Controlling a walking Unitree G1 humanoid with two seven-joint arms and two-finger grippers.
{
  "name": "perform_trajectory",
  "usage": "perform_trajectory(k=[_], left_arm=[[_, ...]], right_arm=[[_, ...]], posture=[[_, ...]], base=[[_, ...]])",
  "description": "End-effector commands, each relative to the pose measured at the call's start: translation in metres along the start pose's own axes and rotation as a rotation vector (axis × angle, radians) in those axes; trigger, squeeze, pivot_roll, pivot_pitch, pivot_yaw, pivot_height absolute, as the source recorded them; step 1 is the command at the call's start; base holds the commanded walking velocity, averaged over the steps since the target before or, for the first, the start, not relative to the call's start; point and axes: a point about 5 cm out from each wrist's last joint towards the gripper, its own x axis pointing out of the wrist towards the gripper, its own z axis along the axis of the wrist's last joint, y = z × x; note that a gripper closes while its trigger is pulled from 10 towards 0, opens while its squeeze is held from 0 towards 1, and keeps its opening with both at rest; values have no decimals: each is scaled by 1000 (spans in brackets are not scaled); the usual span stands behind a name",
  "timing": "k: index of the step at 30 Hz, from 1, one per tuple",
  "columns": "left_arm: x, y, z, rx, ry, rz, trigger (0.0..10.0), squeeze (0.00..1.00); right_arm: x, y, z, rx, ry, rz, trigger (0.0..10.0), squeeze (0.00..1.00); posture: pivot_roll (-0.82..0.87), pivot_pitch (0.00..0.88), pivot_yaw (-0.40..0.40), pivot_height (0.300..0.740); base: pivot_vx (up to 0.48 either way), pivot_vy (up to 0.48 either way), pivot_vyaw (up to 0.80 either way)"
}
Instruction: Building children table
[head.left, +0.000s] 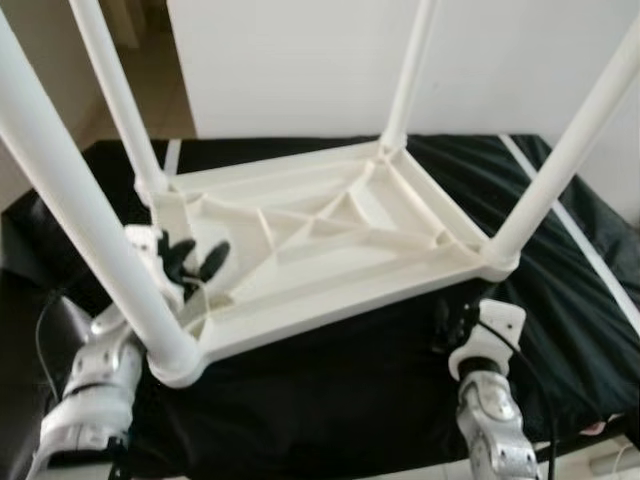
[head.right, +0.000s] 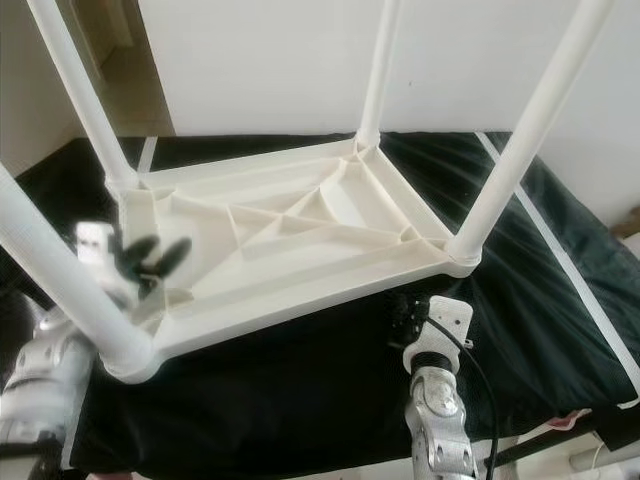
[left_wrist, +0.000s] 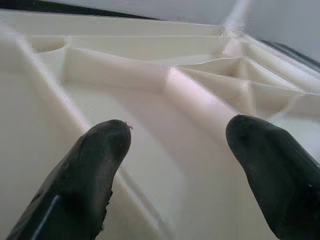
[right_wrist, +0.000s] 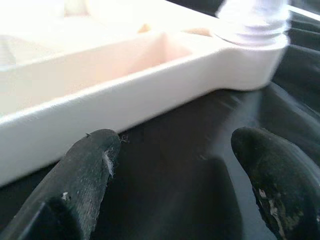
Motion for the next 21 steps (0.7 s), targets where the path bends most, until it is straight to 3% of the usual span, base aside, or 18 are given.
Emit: perform_trajectory(k=[1, 5, 7, 8, 15, 20, 21], left_arm=[[-4, -37, -2, -23, 10, -527, 10000, 0], [-8, -50, -2, -56, 3, -608, 10000, 0], [-13, -67, 1, -113, 3, -711, 10000, 0], [-13, -67, 1, -113, 3, -711, 10000, 0], [-27, -107, 8, -214, 12, -920, 10000, 0], [-32, -116, 9, -248, 13, -955, 10000, 0], [-34, -124, 11, -269, 1, -985, 10000, 0]], right_arm=[[4, -6, -5, 7, 40, -33, 10000, 0], [11, -9, -3, 9, 47, -62, 10000, 0], [18, -13, -1, 8, 51, -97, 10000, 0], [18, -13, -1, 8, 51, -97, 10000, 0], [31, -12, 3, 3, 63, -129, 10000, 0], [35, -10, 4, 10, 59, -109, 10000, 0], [38, -9, 6, 6, 55, -86, 10000, 0]], posture=[[9, 32, -25, 740], [16, 28, -29, 740], [18, 28, -31, 740], [18, 28, -31, 740], [24, 23, -38, 740], [24, 22, -35, 740], [26, 22, -33, 740]], base=[[0, 0, 0], [0, 0, 0], [0, 0, 0], [0, 0, 0], [0, 0, 0], [0, 0, 0], [0, 0, 0]])
